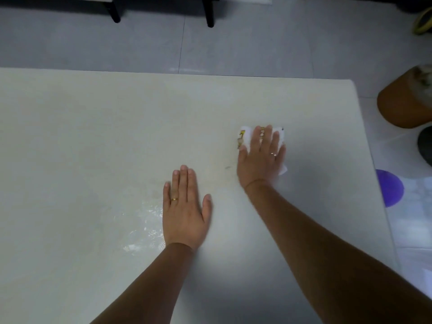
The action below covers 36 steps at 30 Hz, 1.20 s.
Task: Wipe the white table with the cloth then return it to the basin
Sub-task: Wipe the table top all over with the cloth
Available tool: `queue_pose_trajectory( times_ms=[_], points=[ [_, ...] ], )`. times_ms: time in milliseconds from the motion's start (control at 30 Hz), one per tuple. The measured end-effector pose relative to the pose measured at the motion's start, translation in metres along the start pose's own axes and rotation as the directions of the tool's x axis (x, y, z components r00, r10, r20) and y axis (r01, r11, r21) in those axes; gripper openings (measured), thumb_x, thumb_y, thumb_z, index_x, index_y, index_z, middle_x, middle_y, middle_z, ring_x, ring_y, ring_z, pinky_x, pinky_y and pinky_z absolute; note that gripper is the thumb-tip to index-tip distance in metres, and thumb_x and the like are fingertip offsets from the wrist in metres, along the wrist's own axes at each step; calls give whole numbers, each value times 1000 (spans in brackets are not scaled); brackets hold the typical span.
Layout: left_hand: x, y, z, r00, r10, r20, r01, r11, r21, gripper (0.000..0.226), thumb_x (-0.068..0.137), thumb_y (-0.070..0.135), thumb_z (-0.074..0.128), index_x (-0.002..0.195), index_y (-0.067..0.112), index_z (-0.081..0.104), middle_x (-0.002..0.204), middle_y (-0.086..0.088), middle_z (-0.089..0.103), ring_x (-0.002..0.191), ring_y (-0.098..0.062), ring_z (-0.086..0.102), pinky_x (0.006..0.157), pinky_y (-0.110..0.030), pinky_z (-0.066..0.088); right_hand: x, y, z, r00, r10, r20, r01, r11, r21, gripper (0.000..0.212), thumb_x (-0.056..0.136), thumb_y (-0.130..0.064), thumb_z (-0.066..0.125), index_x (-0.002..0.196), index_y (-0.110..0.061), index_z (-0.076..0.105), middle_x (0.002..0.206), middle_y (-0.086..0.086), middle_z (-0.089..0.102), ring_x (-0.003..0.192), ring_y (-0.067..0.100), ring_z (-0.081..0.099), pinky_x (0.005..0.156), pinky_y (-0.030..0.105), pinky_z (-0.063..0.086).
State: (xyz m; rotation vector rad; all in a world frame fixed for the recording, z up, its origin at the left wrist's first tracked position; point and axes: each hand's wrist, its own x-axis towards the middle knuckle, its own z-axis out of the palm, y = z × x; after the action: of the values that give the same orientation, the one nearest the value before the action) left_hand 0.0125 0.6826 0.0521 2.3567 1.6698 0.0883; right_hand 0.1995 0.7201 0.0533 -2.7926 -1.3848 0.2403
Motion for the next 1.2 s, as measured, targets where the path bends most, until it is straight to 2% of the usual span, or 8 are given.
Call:
queue_pose_trajectory(
  times_ms=[100, 267, 500, 767, 900, 1000, 1100, 1200],
  points=[
    [0, 0, 1, 1000, 4, 0, -4, 1000, 17, 67, 96, 44, 19, 152, 7, 15, 160, -10, 14, 148, -21, 6, 120, -38, 0, -34, -21, 7, 980, -199, 31, 200, 979, -30, 63, 96, -45, 22, 151, -19, 5, 160, 8, 2, 147, 27, -2, 116, 46, -6],
    [-1, 0, 2, 1000, 15, -18, -14, 1000, 28, 67, 95, 43, 21, 151, 6, 16, 160, -11, 15, 148, -22, 7, 120, -38, -1, -35, 30, -4, 815, -577, 59, 580, 809, -95, 58, 96, -41, 27, 149, -19, 18, 158, 8, 14, 146, 27, 10, 117, 45, 6],
    [-6, -1, -5, 998, 23, 54, -25, 999, 42, 70, 95, 49, 8, 152, 7, 2, 161, -9, -1, 149, -22, -6, 117, -34, -14, -69, 13, 3, 999, 21, 34, -22, 999, 38, 62, 97, -41, 27, 151, -18, 7, 160, 8, 3, 147, 27, 1, 118, 46, 1],
    [-111, -18, -10, 994, 104, 36, -104, 994, -22, 63, 96, 38, 28, 149, 3, 25, 158, -12, 22, 147, -26, 18, 119, -43, 11, -118, 34, 3, 836, -543, 76, 547, 836, -51, 59, 94, -42, 24, 149, -19, 23, 158, 8, 17, 146, 28, 13, 116, 50, 14],
    [-125, -25, -3, 992, 109, 64, -108, 994, -7, 64, 96, 38, 28, 149, 3, 26, 158, -13, 22, 147, -27, 18, 118, -45, 14, -120, 38, 6, 988, -155, 29, 154, 988, 19, 60, 96, -39, 33, 150, -18, 17, 159, 8, 11, 147, 27, 7, 117, 46, 3],
    [-123, -25, -1, 992, 103, 78, -103, 995, -4, 65, 95, 39, 27, 150, 4, 23, 159, -12, 19, 147, -26, 15, 118, -44, 13, -149, 6, 14, 999, 27, 22, -28, 999, 40, 63, 96, -41, 29, 151, -18, 10, 159, 9, 5, 146, 29, 1, 116, 46, -2],
    [-124, -27, 0, 989, 118, 89, -118, 993, -6, 66, 94, 39, 28, 150, 4, 23, 159, -12, 18, 148, -27, 14, 118, -44, 13, -184, -11, 17, 975, -210, 73, 213, 976, -33, 63, 95, -45, 21, 151, -19, 10, 159, 9, 4, 146, 29, -1, 117, 47, -2],
    [-124, -28, 1, 989, 122, 84, -121, 993, -10, 66, 94, 39, 29, 150, 5, 22, 159, -11, 17, 148, -26, 13, 119, -44, 12, -187, 16, 11, 854, -511, 102, 518, 852, -73, 61, 94, -44, 23, 149, -18, 22, 157, 10, 17, 145, 30, 13, 117, 49, 13]
  ],
)
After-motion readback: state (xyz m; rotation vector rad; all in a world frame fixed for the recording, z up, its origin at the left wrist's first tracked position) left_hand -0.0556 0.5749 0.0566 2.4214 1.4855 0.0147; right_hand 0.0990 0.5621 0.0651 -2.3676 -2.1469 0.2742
